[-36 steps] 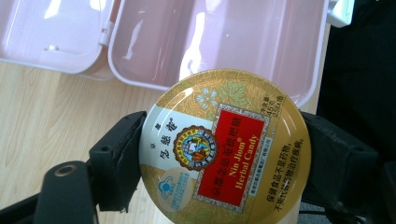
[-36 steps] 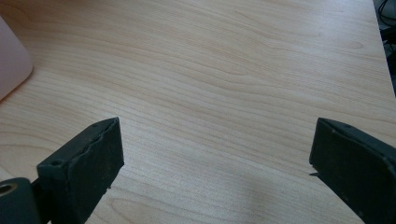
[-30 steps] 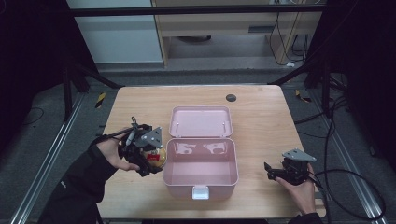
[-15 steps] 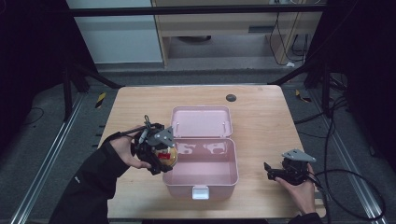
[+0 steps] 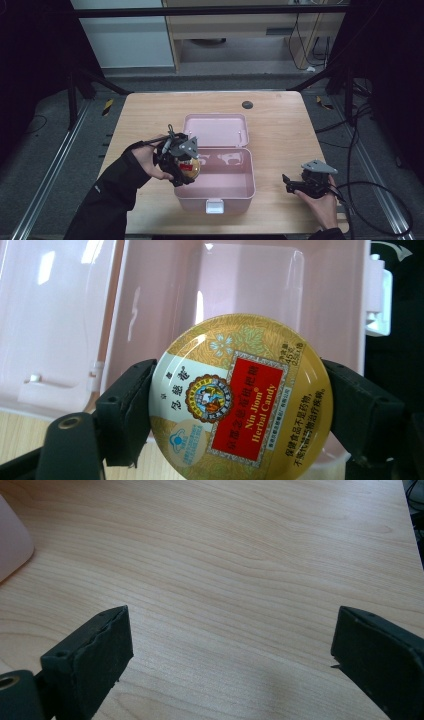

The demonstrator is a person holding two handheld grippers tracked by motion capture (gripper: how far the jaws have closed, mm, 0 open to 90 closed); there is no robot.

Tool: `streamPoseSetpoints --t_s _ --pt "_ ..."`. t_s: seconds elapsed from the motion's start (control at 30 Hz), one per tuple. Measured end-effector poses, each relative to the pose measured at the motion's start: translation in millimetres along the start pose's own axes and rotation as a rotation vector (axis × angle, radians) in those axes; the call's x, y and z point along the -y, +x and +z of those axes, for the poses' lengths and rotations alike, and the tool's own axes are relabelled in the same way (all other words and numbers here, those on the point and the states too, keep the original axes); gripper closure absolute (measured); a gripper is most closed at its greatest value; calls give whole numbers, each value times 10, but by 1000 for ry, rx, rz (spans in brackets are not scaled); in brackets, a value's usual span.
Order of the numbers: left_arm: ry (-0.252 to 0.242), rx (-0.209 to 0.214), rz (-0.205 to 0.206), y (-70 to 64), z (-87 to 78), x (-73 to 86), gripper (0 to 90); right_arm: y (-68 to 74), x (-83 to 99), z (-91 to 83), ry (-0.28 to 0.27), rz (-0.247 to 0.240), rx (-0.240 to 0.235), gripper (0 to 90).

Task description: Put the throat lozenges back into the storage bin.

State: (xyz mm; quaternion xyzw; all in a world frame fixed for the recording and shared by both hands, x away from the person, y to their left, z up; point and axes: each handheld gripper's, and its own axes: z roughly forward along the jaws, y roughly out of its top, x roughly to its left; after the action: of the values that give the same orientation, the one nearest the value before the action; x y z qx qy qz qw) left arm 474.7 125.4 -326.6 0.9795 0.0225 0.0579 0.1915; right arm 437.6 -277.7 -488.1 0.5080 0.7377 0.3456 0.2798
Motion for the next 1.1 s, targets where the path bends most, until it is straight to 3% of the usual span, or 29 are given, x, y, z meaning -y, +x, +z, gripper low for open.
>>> streamPoseSetpoints --t_s 0.27,1.1 --pt "8 9 16 22 146 -37 198 5 5 3 -4 -10 0 34" --pt "48 47 11 19 508 88 198 27 14 33 12 -23 1 34"
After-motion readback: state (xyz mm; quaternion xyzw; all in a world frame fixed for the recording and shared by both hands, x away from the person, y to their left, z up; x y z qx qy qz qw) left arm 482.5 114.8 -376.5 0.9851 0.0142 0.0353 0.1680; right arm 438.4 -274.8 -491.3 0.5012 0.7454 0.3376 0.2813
